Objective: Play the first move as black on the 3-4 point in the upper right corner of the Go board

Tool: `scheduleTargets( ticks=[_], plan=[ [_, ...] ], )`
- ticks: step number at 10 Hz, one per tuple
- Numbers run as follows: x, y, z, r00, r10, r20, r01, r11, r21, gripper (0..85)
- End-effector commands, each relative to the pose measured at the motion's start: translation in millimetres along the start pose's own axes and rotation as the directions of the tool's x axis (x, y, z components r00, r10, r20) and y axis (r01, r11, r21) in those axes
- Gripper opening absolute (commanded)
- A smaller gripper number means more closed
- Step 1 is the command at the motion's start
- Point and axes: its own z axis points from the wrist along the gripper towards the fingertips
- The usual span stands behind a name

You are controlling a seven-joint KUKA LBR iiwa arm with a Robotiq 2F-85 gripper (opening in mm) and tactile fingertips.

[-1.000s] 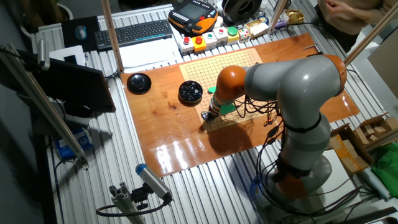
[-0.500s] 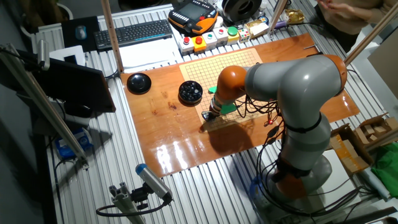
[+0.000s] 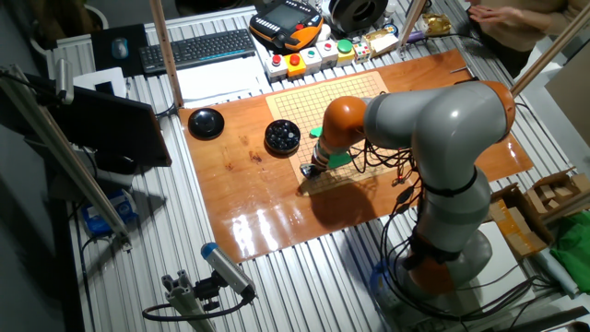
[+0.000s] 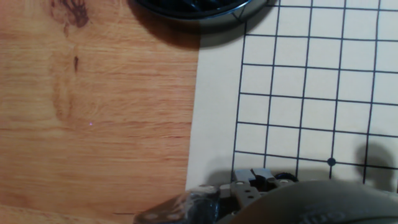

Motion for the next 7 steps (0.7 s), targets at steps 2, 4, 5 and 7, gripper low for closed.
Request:
scheduleTargets(
  ticks=[2, 4, 5, 7],
  plan=[
    [-0.1, -2.4, 0.3, 1.000, -0.004, 0.002, 0.004, 1.000, 0.000, 0.7],
    [-0.6, -5.3, -0.8, 1.000, -0.007, 0.001, 0.007, 1.000, 0.003, 0.7],
    [-0.6, -6.7, -0.8, 1.000, -0.008, 0.001, 0.008, 1.000, 0.005, 0.7],
    [-0.7, -8.8, -1.1, 1.000, -0.010, 0.001, 0.010, 1.000, 0.006, 0.7]
  ],
)
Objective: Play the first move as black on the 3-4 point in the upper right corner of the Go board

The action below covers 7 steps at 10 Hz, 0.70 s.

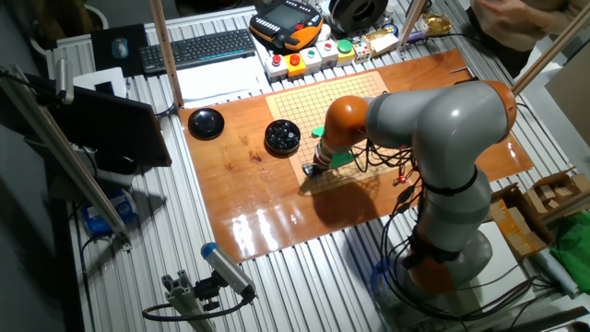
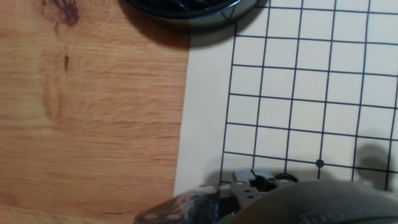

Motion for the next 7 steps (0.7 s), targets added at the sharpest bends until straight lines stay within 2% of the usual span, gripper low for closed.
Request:
scheduleTargets(
  ticks=[1, 4, 6, 7],
  plan=[
    [0.0, -0.4, 0.1, 1.000, 0.000, 0.000, 0.000, 1.000, 0.000, 0.7],
    [0.8, 5.1, -5.9, 1.000, 0.019, -0.002, -0.019, 1.000, -0.008, 0.7],
    [1.2, 6.7, -23.6, 0.999, 0.032, -0.010, -0.032, 0.999, 0.002, 0.7],
    [3.4, 2.9, -35.4, 0.999, 0.040, -0.010, -0.040, 0.999, 0.002, 0.7]
  ],
)
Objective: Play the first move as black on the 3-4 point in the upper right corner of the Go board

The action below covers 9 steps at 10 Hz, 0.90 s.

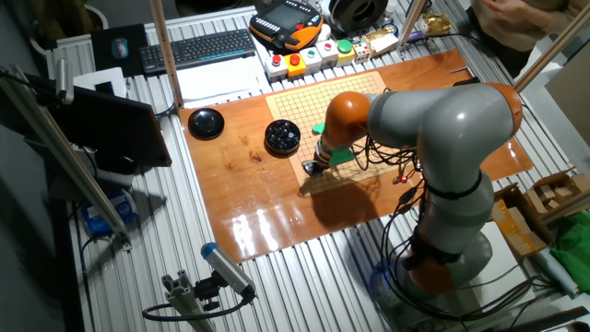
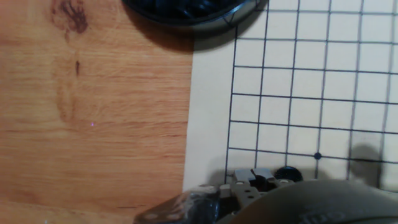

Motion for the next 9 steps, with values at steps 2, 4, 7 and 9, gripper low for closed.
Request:
scheduleTargets(
  ticks=[2, 4, 7, 9],
  plan=[
    [-0.9, -5.1, -31.0, 1.000, 0.009, -0.005, -0.009, 1.000, 0.018, 0.7],
    [-5.5, -6.4, -65.3, 0.999, 0.031, -0.006, -0.031, 0.998, 0.049, 0.7],
    [-7.1, -8.2, -74.1, 0.997, 0.067, 0.036, -0.069, 0.996, 0.054, 0.7],
    [-7.5, -8.3, -75.1, 0.996, 0.076, 0.045, -0.078, 0.995, 0.054, 0.7]
  ],
)
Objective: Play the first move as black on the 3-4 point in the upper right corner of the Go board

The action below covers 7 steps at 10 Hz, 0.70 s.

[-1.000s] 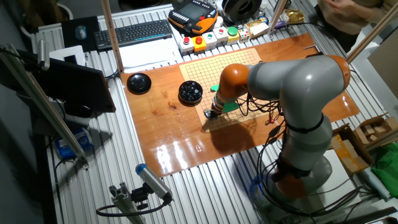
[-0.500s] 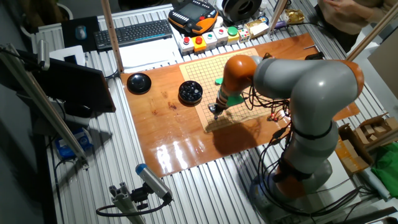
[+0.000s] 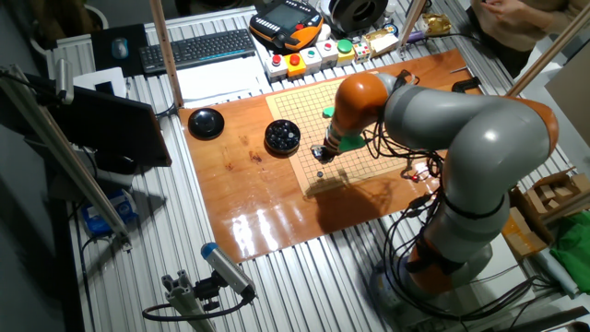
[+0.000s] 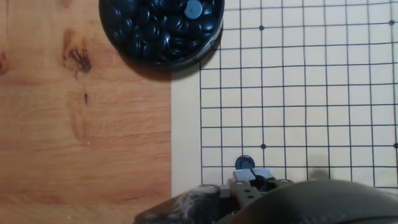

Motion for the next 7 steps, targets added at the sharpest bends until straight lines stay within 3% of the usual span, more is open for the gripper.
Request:
scheduleTargets(
  ticks=[1, 7],
  plan=[
    [-0.8, 0.0, -0.9, 1.000, 0.003, 0.001, -0.003, 1.000, 0.006, 0.7],
    [-1.5, -3.9, -7.1, 1.000, 0.000, -0.027, 0.000, 1.000, 0.025, 0.7]
  ],
)
